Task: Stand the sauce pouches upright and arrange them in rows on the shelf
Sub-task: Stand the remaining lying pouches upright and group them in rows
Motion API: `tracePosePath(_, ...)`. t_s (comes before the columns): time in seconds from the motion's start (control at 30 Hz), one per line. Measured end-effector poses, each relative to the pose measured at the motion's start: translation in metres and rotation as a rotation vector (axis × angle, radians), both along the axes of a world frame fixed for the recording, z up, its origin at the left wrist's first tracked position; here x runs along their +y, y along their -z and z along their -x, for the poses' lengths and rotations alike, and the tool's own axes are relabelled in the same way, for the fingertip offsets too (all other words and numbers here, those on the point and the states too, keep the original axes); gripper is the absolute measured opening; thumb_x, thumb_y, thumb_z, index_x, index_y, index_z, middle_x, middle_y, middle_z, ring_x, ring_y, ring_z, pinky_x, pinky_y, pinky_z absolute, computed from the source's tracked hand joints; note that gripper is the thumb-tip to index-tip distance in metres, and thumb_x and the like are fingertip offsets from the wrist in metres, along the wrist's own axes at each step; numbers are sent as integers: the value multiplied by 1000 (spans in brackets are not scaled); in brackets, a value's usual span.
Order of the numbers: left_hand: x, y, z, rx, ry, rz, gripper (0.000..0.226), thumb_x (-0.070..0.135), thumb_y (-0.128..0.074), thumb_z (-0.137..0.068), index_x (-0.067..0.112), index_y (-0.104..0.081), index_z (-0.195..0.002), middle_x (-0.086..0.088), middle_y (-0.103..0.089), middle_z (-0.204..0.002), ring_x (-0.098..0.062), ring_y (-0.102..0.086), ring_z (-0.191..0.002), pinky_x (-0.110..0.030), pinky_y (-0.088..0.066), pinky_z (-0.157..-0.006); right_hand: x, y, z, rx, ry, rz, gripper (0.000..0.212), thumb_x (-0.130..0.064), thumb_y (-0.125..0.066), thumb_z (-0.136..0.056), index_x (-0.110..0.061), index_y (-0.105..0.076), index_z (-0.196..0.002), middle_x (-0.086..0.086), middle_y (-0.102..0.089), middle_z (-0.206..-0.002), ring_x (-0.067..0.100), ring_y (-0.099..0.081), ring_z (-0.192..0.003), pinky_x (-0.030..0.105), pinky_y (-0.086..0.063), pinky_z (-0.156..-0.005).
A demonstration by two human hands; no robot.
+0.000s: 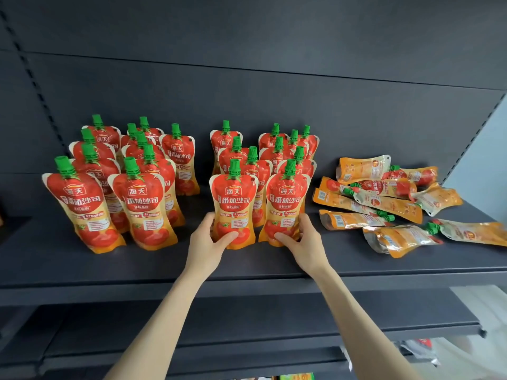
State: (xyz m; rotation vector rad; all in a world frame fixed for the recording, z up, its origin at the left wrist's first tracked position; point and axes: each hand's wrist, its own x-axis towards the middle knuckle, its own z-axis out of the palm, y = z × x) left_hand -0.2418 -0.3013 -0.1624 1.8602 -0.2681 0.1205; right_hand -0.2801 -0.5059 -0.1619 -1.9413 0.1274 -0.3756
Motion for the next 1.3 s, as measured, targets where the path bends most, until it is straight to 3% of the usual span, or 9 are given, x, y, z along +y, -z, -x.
tracePosePath(0.17,-3,3,3,-11,-42,-39,53,26,-70,-81,17,-44,-127,5,-55,-121,-10,-52,-110,-17,-42,-84,-1,-3,3,25,-14,16,53,-19,-71,-81,-17,-44,-127,-9,-59,-113,-3,-57,-93,4,-46,-73)
tracePosePath(0.27,-2,12,13,-126,-169,-97,63,26,-72,-79,14,-40,-132,-3,-47,-129,-13,-45,-118,-25,-41,-90,-8,-4,9,58,-17,81,53,-23,-71,-81,-17,-45,-127,-6,-60,-117,6,-58,-101,13,-45,-82)
tracePosePath(0.4,-5,16,38,-357,-238,-125,38,16,-70,-80,9,-56,-114,-5,-56,-112,-6,-52,-99,-15,-42,-81,-24,-11,29,33,60,157,41,-25,-69,-84,-15,-53,-121,-10,-60,-107,8,-56,-99,19,-42,-82)
tracePosePath(0.53,-35,-8,57,-377,-50,-75,10,12,-66,-83,17,-62,-91,11,-64,-87,-2,-59,-87,-9,-47,-68,-57,-29,41,5,125,205,20,-18,-60,-89,-13,-66,-108,-4,-64,-99,12,-60,-97,19,-42,-79)
tracePosePath(0.8,-153,-53,49,-395,180,-94,3,15,-63,-87,17,-65,-85,12,-65,-75,-4,-61,-78,-12,-47,-65,-154,-58,38,-88,189,266,13,-17,-58,-91,-14,-69,-98,-5,-68,-93,9,-62,-88,17,-47,-75)
tracePosePath(0.97,-253,-50,12,-373,170,-143,5,17,-62,-87,19,-63,-83,13,-64,-75,-3,-60,-75,-10,-45,-63,-243,-63,10,-98,145,356,15,-10,-55,-91,-11,-69,-96,-3,-68,-90,12,-63,-86,19,-50,-75)
tracePosePath(1.07,-304,-46,-10,-346,137,-213,2,19,-62,-88,19,-63,-88,14,-64,-81,-2,-61,-77,-11,-48,-66,-292,-65,-6,-74,116,444,20,-5,-51,-90,-8,-68,-100,-5,-66,-92,9,-60,-85,3,-43,-69)
tracePosePath(1.13,-332,-47,-24,-338,103,-232,4,20,-61,-88,18,-64,-90,11,-64,-85,-2,-60,-81,-16,-50,-70,-321,-67,-17,-58,93,478,20,-6,-51,-91,-7,-68,-102,-3,-66,-94,9,-59,-86,0,-39,-66)
tracePosePath(1.3,-386,-52,-60,-350,11,-337,12,20,-62,-87,15,-63,-98,5,-62,-97,-8,-58,-88,-9,-41,-68,-379,-70,-49,-11,55,480,19,-5,-51,-90,-5,-68,-100,7,-70,-101,20,-63,-94,31,-51,-84)
